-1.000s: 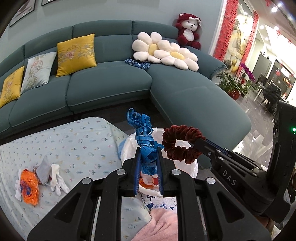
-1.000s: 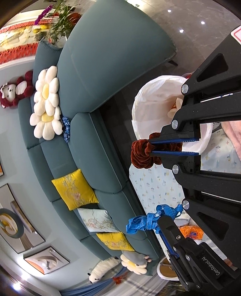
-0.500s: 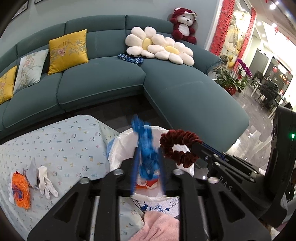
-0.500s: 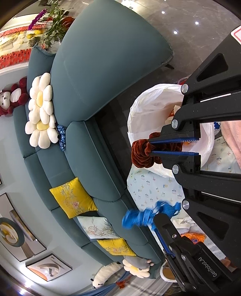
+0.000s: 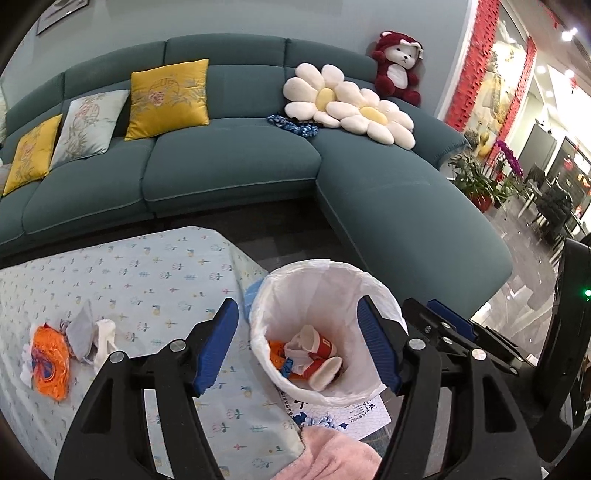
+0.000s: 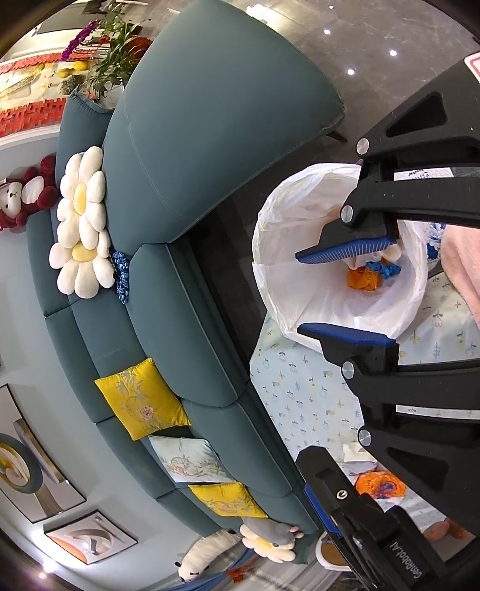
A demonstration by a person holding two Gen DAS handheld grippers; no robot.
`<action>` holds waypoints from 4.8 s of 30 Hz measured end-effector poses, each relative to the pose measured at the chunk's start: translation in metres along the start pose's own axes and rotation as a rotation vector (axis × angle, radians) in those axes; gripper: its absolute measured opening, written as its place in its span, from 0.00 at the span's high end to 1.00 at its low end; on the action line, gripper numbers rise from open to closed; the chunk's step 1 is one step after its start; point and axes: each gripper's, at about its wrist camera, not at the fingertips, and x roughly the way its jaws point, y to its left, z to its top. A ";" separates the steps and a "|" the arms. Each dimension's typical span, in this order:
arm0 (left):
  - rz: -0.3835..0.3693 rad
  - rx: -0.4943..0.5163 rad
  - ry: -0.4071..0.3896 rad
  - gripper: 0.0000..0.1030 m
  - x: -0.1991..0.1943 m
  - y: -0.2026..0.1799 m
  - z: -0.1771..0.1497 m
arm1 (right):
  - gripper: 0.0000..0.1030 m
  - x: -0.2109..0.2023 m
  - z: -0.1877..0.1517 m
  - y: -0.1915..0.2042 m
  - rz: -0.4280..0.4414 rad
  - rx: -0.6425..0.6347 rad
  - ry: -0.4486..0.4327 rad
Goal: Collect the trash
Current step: 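Move both open tools back to the table pile, then grasp the white tissue with the left tool while the right tool grasps the orange bag, then carry the tissue and orange bag over the white bin with both tools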
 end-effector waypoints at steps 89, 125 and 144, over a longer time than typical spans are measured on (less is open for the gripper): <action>0.214 -0.526 0.179 0.73 -0.001 0.500 -0.182 | 0.53 0.208 -0.236 0.411 0.139 -0.368 0.481; 0.219 -0.435 -0.003 0.90 -0.111 0.344 -0.127 | 0.95 0.055 -0.144 0.315 0.296 -0.212 0.256; 0.137 -0.197 -0.034 0.90 -0.099 0.193 -0.068 | 0.95 -0.007 -0.070 0.191 0.256 -0.067 0.079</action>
